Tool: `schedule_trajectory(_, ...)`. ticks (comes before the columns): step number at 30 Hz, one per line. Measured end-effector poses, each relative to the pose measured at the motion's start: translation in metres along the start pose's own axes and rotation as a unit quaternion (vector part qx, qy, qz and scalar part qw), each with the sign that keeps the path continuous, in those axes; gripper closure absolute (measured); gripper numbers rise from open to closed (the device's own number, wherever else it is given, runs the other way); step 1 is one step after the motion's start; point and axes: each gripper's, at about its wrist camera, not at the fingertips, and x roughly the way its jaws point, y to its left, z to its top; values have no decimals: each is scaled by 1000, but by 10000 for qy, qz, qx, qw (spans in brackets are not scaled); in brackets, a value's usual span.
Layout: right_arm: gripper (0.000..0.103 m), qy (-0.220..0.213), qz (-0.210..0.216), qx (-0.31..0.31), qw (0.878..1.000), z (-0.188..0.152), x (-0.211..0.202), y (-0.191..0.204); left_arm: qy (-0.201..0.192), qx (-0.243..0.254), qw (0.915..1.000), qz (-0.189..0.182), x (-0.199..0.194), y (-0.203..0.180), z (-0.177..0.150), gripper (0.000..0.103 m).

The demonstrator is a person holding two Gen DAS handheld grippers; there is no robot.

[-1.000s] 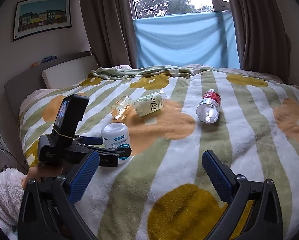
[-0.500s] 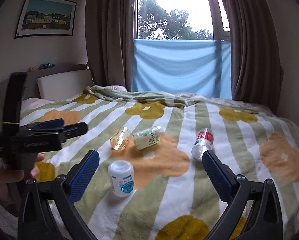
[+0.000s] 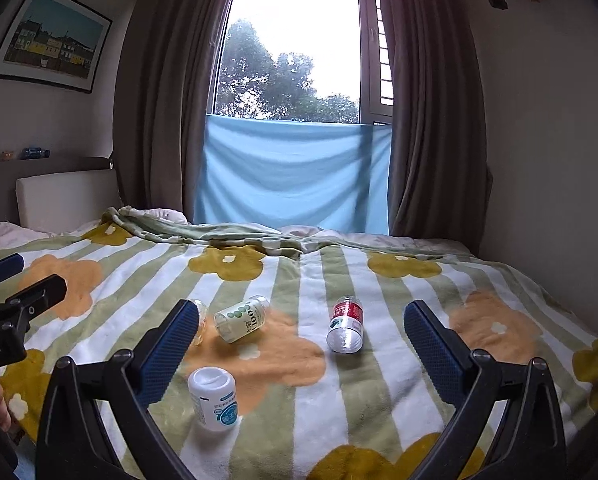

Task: Flip cup upside down

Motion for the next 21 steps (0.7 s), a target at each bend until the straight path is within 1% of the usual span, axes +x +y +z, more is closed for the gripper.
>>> schedule_trajectory(5, 0, 49, -26, -26, 10000, -2, -2, 3, -57, -27, 10000, 42, -4, 6, 0, 0)
schedule_trajectory(15, 0, 36, -42, -17, 10000, -3, -2, 3, 16, -145, 9999, -9, -2, 11, -2, 0)
schedule_trajectory(21, 0, 35, -62, -5, 10000, -3, -3, 2, 14, -85, 10000, -27, -1, 7, -3, 0)
